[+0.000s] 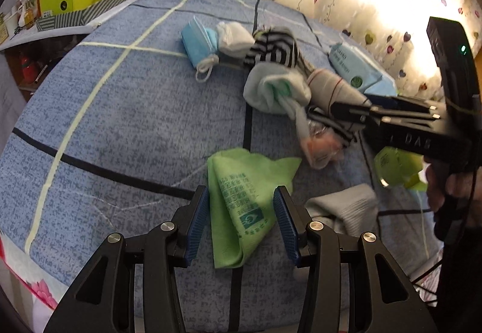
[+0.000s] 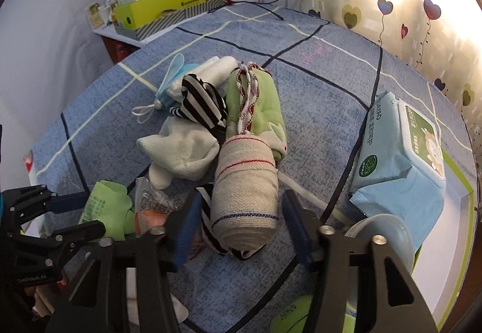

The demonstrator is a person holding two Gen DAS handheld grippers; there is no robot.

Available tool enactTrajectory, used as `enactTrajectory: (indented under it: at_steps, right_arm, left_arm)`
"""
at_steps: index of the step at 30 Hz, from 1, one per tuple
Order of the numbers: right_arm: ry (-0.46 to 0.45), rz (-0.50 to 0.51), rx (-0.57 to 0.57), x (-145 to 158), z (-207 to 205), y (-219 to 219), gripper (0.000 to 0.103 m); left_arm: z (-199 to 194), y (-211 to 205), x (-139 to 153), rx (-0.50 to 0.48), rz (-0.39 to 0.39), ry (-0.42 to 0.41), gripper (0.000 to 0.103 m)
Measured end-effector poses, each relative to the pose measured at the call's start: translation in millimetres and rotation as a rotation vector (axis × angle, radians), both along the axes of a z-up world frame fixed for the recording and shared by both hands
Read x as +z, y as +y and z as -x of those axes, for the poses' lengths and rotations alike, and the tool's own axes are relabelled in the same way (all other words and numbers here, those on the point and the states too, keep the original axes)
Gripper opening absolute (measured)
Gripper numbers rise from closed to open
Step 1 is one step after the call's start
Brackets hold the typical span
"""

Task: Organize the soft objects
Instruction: 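Grasp the green cloth with the left gripper while the right gripper grasps the rolled beige sock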

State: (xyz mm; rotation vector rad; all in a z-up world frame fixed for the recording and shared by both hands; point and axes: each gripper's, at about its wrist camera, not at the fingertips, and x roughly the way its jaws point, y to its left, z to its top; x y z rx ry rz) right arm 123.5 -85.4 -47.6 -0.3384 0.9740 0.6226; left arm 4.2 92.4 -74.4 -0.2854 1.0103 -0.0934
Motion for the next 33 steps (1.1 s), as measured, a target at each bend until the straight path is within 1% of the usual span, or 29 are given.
enactTrajectory:
  at_steps: [4,9,10,14,15,16,17,18,20,22,26,33]
  right_arm:
    - [-0.003,-0.005,0.006,1.0,1.8,-2.9,0.041]
    - [-0.015,-0.031,0.014,7.1,9.5,-10.7,0.04]
    - [-0.017,-0.036,0.013,8.7,11.2,-12.5,0.04]
    - [-0.03,-0.065,0.011,16.9,21.0,-21.4,0.04]
    - [-0.036,-0.075,0.012,19.7,24.3,-23.6,0.04]
    - [-0.039,-0.083,0.012,21.6,26.6,-25.6,0.04]
    - [-0.043,-0.09,0.012,23.6,29.1,-27.5,0.04]
    - [-0.048,-0.096,0.013,26.2,32.4,-29.7,0.04]
    - [-0.055,-0.108,0.013,30.0,36.8,-32.9,0.04]
    - [-0.063,-0.119,0.012,33.4,40.1,-36.1,0.04]
    - [-0.075,-0.13,0.011,37.2,44.7,-39.8,0.04]
    - [-0.099,-0.153,0.005,45.6,50.5,-46.8,0.04]
  left_arm:
    - [-0.6,-5.8,0.1,-0.003,-0.045,-0.001,0.046]
    - [4.0,-24.3,-1.4,-0.02,-0.194,-0.015,0.046]
    - [5.4,-26.7,-1.7,-0.021,-0.212,-0.02,0.046]
    - [5.5,-22.4,-1.5,-0.007,-0.197,-0.018,0.045]
    - [5.7,-22.2,-1.2,-0.005,-0.196,-0.017,0.044]
    - [6.3,-22.6,-0.8,-0.008,-0.188,-0.018,0.036]
    - [6.8,-23.4,0.1,-0.012,-0.176,-0.019,0.031]
    - [7.0,-25.2,1.3,-0.01,-0.181,-0.022,0.028]
    - [7.6,-25.1,2.9,-0.008,-0.18,-0.025,0.014]
    - [8.6,-23.2,3.2,-0.001,-0.171,-0.028,0.01]
    - [11.6,-17.3,6.5,0.018,-0.144,-0.042,0.007]
    - [13.8,-12.8,23.7,0.041,-0.141,-0.097,0.006]
